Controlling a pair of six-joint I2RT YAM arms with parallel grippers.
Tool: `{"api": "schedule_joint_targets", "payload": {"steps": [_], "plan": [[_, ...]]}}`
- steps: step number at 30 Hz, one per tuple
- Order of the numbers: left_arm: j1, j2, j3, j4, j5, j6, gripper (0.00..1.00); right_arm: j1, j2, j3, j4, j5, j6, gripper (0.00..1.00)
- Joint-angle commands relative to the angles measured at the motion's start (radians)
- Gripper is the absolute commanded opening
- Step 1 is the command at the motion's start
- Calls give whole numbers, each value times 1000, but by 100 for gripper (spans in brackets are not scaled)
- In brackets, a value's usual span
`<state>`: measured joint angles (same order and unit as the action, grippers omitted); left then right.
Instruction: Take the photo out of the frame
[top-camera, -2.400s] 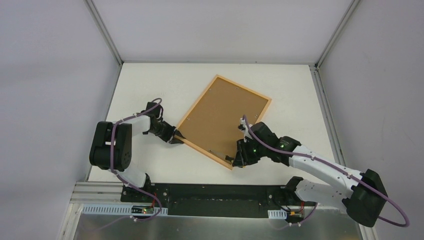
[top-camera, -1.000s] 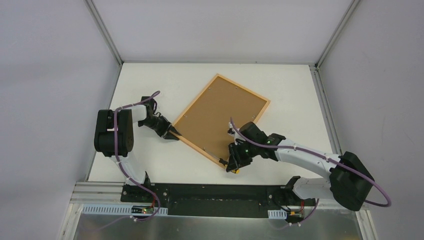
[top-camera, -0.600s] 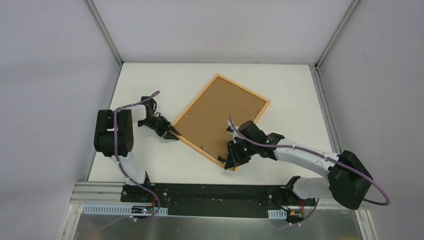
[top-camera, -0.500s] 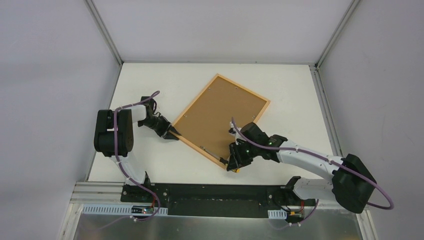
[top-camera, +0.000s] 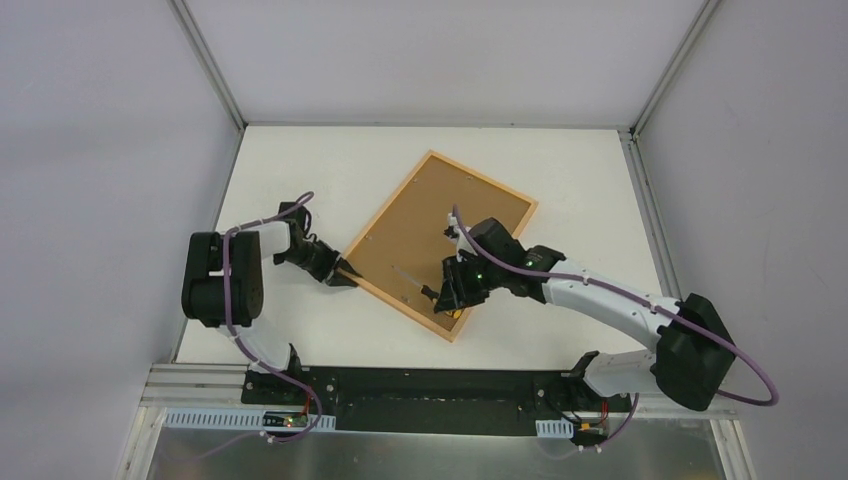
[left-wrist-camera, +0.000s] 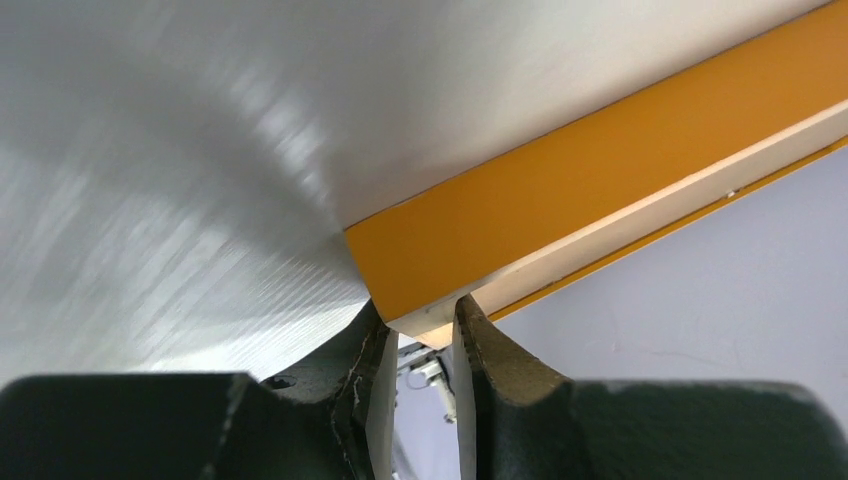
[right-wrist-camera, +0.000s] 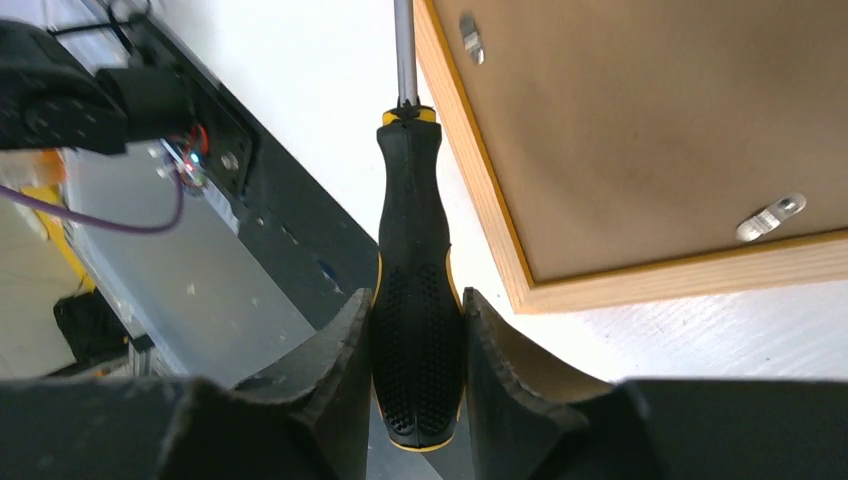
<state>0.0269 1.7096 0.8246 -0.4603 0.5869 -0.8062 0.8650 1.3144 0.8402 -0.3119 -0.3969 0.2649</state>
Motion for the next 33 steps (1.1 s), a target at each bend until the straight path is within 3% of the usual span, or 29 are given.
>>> {"api": "schedule_joint_targets", "payload": {"steps": [1, 5, 13, 15, 17, 19, 23, 29, 33], "plan": [[-22, -104, -133, -38, -139, -169, 0, -13, -62, 120, -113, 111, 73, 0], [-174, -246, -246, -38, -181, -429, 0, -16, -87, 127, -151, 186, 137, 0], [-589, -595, -405, -38, -434, -1154, 1, -28, -269, 45, -193, 381, 230, 0], [-635, -604, -385, -38, -451, -1148, 19, -39, -330, 15, -202, 453, 241, 0], [-651, -577, -326, -43, -433, -1034, 42, -50, -370, 12, -245, 484, 249, 0], [-661, -537, -251, -57, -403, -878, 52, -61, -399, 29, -301, 488, 251, 0], [-665, -479, -84, -98, -390, -495, 57, -67, -467, 31, -367, 501, 231, 0], [-649, -368, 251, -204, -491, 238, 84, -71, -545, 51, -495, 572, 244, 0], [-587, -169, 480, -286, -431, 541, 95, -70, -554, 72, -557, 525, 251, 0]]}}
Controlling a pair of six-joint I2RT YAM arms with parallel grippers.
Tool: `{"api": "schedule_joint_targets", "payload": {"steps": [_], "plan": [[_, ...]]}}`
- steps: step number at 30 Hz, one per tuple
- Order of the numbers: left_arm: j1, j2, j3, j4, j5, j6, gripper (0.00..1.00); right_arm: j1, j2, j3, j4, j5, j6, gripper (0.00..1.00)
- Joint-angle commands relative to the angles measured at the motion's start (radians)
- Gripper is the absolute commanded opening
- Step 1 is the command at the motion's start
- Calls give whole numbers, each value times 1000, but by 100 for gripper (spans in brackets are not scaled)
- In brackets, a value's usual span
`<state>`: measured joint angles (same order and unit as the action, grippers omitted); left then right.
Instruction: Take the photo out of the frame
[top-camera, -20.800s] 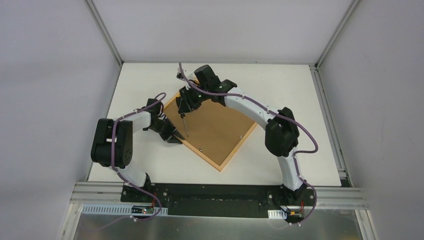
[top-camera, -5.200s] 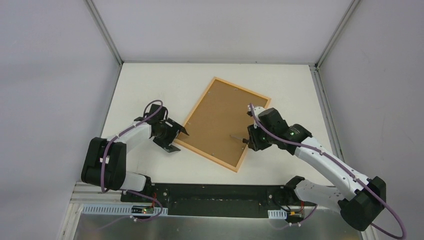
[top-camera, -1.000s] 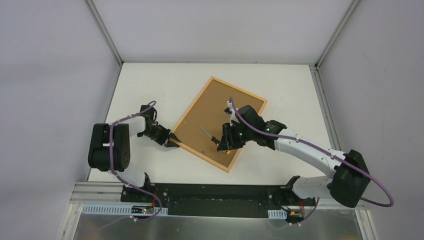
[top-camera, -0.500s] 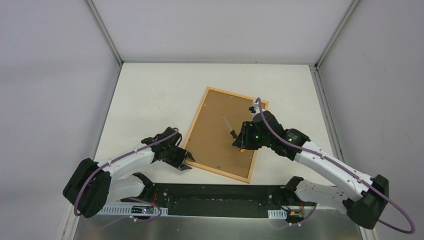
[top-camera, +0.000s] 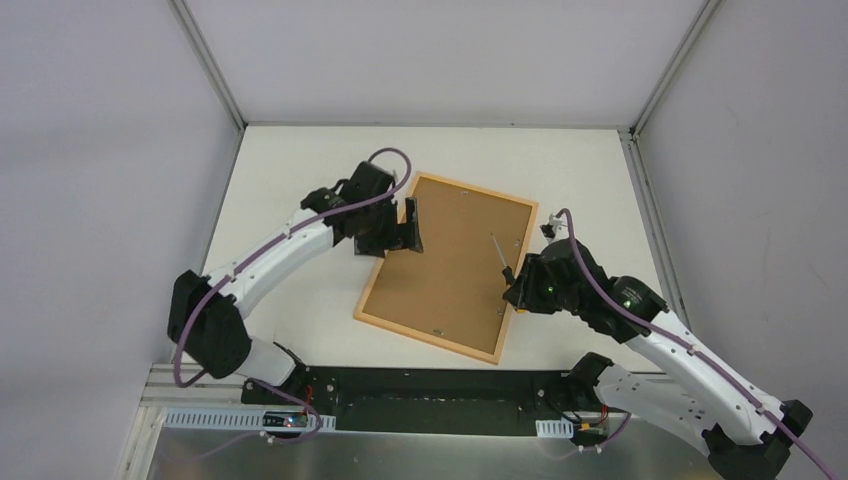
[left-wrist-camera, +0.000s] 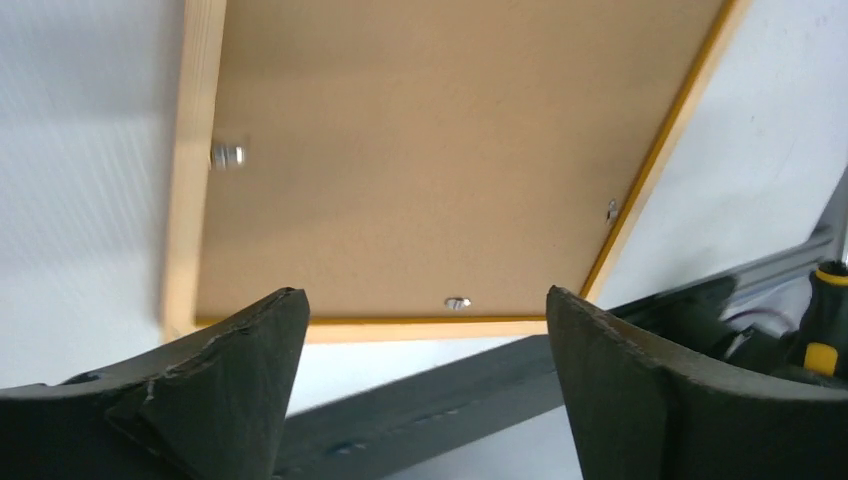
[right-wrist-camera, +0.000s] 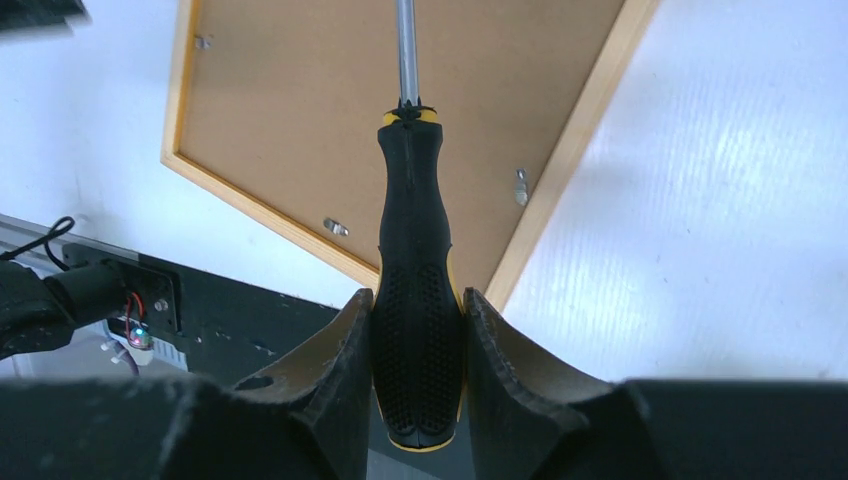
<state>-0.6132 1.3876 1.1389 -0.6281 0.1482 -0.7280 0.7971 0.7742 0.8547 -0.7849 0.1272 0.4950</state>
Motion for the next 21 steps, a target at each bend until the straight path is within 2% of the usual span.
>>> {"api": "schedule_joint_targets", "payload": {"steps": [1, 3, 6, 10, 12, 16, 20, 21], "plan": [[83, 226, 239, -145, 47, 502, 95, -3, -16, 65, -102, -1, 37, 0], [123, 353, 317, -183, 87, 557, 96, -3, -17, 84, -136, 1, 55, 0], [152, 480, 385, -185, 48, 588, 97, -5, -21, 125, -176, -39, 52, 0], [167, 604, 439, -186, 3, 631, 92, -5, -47, 136, -215, -81, 58, 0], [180, 636, 441, -182, 34, 630, 83, -5, -79, 122, -222, -92, 75, 0], [185, 669, 413, -146, 117, 591, 55, -4, -126, 83, -214, -146, 99, 0], [191, 636, 327, -98, 50, 464, 23, -4, -121, 34, -152, -200, 97, 0], [196, 617, 299, -89, 27, 420, 21, -4, -105, 22, -127, -213, 93, 0]]}}
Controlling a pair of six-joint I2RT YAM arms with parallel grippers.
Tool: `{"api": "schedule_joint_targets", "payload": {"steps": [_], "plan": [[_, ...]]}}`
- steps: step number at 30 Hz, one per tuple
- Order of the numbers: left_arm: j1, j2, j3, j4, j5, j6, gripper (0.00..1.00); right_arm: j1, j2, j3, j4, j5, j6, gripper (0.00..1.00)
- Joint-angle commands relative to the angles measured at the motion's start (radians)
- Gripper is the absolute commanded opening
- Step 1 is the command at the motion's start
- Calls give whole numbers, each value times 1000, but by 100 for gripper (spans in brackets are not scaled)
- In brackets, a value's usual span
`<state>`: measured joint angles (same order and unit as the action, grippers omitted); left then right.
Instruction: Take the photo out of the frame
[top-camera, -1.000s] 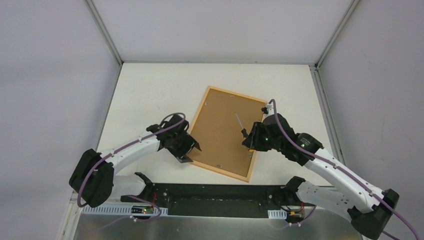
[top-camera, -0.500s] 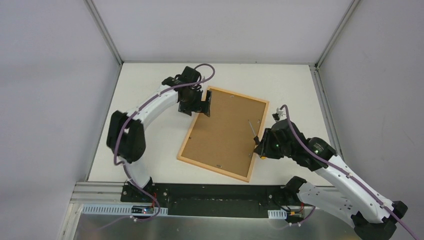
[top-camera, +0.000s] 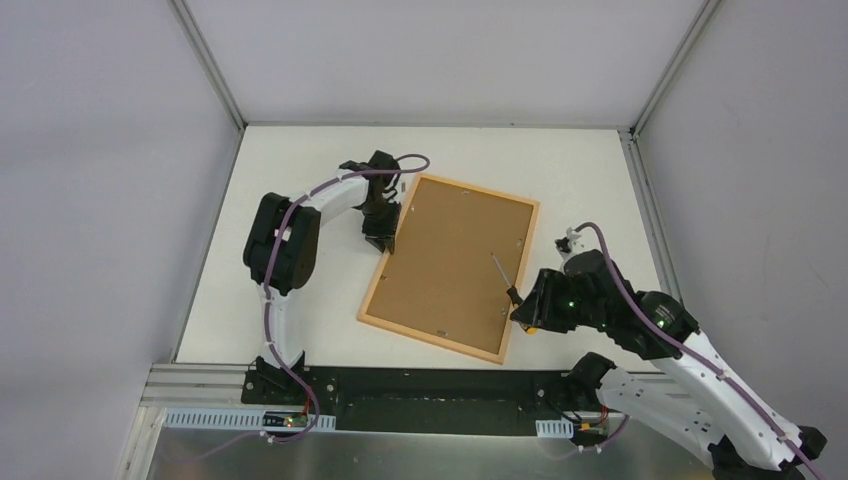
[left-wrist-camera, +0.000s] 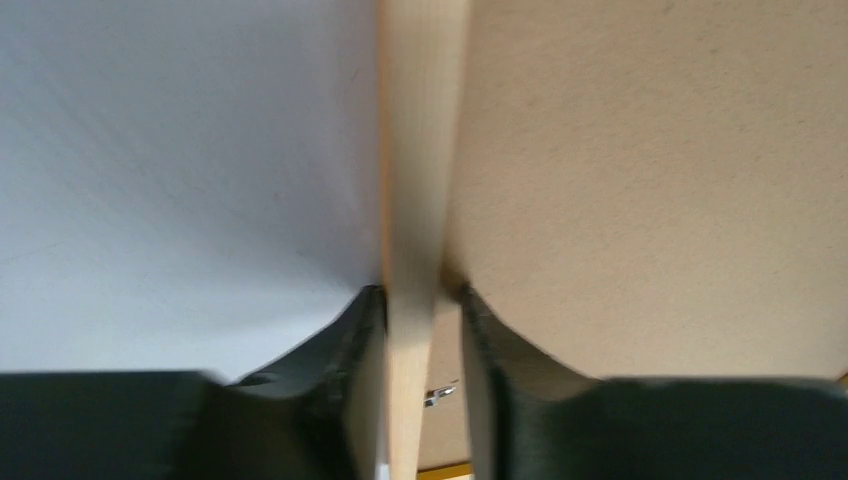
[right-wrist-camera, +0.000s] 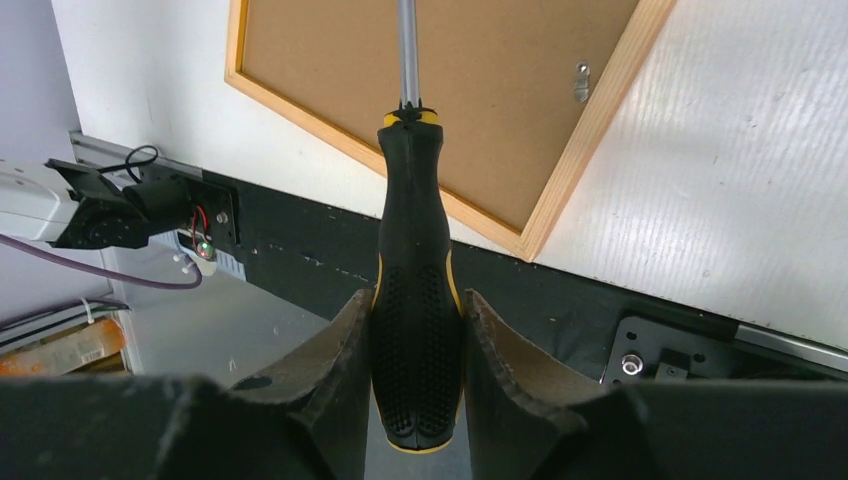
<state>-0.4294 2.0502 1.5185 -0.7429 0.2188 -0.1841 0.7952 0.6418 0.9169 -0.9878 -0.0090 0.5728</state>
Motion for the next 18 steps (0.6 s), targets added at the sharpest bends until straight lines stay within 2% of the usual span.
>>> {"api": "schedule_joint_targets", "payload": {"steps": [1, 4, 9, 13, 18], "plan": [[17, -66, -110, 35, -63, -173, 17, -2, 46, -58, 100, -93, 10, 0], [24, -135, -199, 64, -85, -318, 0, 0, 130, -108, 227, -155, 4, 0], [23, -235, -361, 101, -69, -574, 0, 67, 368, -124, 461, -217, 8, 0], [22, -301, -515, 180, -62, -741, 0, 146, 575, -39, 530, -235, -14, 0], [23, -333, -608, 203, -81, -877, 0, 243, 711, 2, 602, -217, -8, 0]]}}
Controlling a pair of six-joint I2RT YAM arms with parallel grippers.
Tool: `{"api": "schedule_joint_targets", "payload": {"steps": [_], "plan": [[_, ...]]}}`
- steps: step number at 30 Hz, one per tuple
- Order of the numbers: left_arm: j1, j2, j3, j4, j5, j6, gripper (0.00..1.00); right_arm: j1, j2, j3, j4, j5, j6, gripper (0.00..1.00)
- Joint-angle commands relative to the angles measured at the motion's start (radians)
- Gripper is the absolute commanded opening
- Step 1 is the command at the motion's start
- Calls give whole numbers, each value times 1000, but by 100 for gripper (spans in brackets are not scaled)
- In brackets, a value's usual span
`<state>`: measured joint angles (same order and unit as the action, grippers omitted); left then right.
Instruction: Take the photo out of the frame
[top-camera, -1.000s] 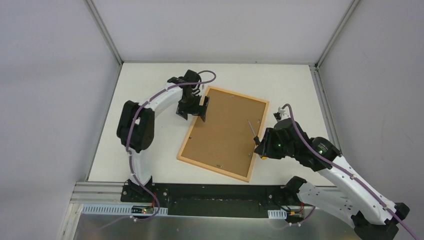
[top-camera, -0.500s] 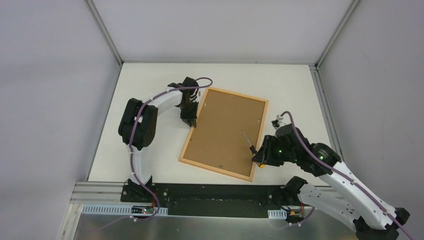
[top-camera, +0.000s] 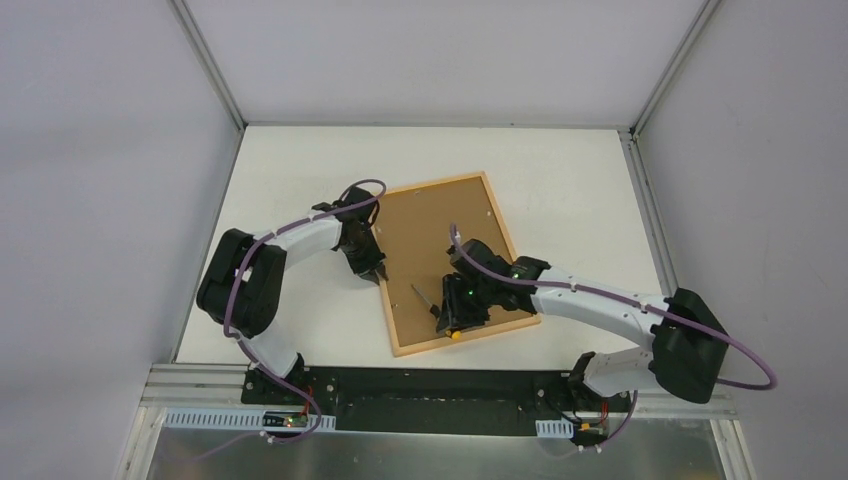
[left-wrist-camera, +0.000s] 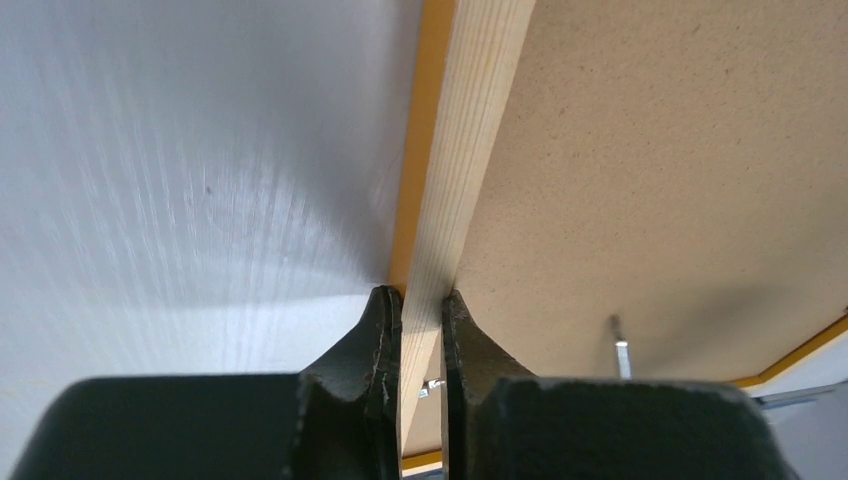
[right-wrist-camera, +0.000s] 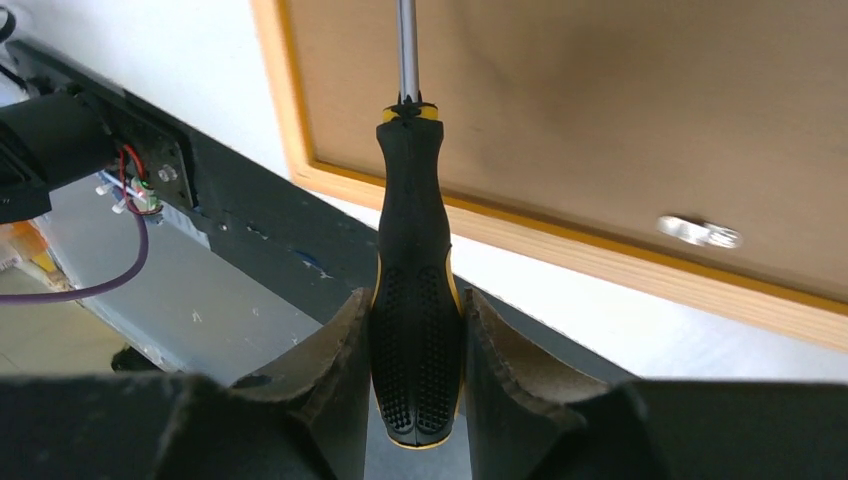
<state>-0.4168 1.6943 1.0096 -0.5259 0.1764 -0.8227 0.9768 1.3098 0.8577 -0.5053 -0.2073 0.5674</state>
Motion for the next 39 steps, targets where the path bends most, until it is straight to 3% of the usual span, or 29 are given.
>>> {"api": "schedule_joint_targets", "payload": {"steps": [1, 7, 11, 15, 22, 39], "plan": [[10, 20, -114, -7, -34, -266, 0, 80, 55, 60, 130, -6, 0, 0], [12, 10, -187, 45, -32, -369, 0, 161, 58, 15, 196, -6, 43, 0], [14, 25, -190, 70, -30, -362, 0, 216, 17, -22, 167, 44, 61, 0], [25, 37, -181, 80, -30, -334, 0, 218, -48, -87, 152, 73, 88, 0], [41, 26, -221, 129, -14, -336, 0, 218, -82, -147, 188, -24, 115, 0], [41, 30, -250, 141, 6, -340, 0, 223, -151, -209, 183, -28, 168, 0]]}}
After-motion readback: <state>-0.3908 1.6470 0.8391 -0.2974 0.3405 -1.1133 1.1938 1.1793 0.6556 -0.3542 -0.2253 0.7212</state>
